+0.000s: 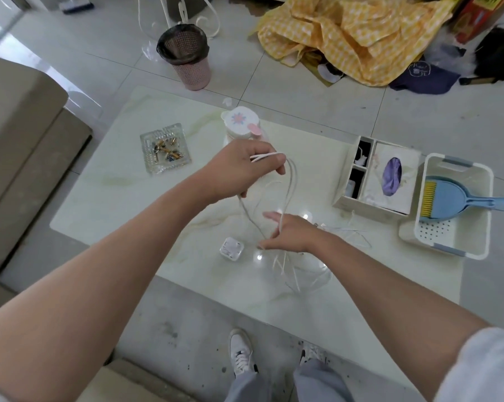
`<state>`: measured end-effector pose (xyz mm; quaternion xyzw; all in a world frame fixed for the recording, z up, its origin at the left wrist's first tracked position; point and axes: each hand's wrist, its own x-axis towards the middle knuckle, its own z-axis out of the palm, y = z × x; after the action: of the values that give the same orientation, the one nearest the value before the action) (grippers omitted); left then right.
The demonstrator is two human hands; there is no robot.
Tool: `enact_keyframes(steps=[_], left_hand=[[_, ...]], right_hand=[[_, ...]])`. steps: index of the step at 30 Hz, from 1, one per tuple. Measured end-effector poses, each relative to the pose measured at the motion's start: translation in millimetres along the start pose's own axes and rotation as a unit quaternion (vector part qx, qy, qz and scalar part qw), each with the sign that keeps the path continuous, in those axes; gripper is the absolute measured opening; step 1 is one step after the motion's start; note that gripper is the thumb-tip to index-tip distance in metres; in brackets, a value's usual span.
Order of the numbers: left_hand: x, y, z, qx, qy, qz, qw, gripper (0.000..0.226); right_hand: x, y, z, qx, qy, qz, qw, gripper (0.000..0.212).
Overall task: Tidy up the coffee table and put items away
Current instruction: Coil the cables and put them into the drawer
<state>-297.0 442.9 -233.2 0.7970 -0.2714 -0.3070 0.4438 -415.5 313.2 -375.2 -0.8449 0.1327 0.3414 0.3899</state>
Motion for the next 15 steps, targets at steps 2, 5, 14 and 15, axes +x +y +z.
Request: enact_keyframes(steps=[2, 5, 14, 15], left_hand=[[-4, -28, -6, -0.012, 0.017, -0.033, 0.999, 0.024], [-9, -75, -20, -0.029, 0.089, -0.122, 0.988, 0.024], [-8, -211, 13, -0.071, 0.144, -0.258, 0.953, 0.016], [-10, -220, 16, -0.059, 0.158, -0.264, 0.950, 0.016]], right_hand=[[10, 10, 14, -0.050, 0.040, 0.026, 0.998, 0.054], [13, 25, 27, -0.006, 0.142, 0.039, 0.989, 0.059], [38, 79, 109, -0.077, 0.141, 0.169, 0.972, 0.151], [40, 81, 118, -0.092, 0.143, 0.172, 0.970, 0.150]])
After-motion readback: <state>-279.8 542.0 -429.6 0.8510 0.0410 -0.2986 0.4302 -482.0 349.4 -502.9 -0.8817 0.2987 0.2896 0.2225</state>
